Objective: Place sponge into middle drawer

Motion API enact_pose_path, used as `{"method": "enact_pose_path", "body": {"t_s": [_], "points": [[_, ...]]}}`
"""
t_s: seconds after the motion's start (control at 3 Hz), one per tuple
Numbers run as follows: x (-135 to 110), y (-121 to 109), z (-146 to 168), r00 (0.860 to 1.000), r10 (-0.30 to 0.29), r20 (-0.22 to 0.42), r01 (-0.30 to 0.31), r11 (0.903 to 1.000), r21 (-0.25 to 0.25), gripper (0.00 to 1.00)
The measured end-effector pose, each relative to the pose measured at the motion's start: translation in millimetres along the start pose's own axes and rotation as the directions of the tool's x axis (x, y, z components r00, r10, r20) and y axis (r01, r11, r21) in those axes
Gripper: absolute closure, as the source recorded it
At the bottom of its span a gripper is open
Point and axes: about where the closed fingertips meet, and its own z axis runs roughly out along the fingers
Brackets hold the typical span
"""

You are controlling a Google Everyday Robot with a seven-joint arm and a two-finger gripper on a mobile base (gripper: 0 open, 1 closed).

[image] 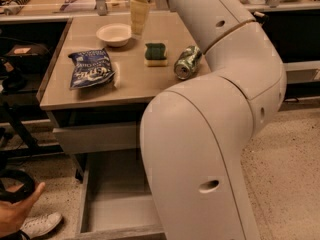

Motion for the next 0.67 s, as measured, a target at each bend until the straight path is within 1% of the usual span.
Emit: {"method": "enact_pose_path", "body": {"t_s": [0.33,0.67], "points": [[37,-9,9,0.998,0.048,-0.042,-0.048,0.9988,0.0,0.0],[77,-17,17,0.991,0.088,-0.096,-0.088,0.9961,0.004,0.0]]}}
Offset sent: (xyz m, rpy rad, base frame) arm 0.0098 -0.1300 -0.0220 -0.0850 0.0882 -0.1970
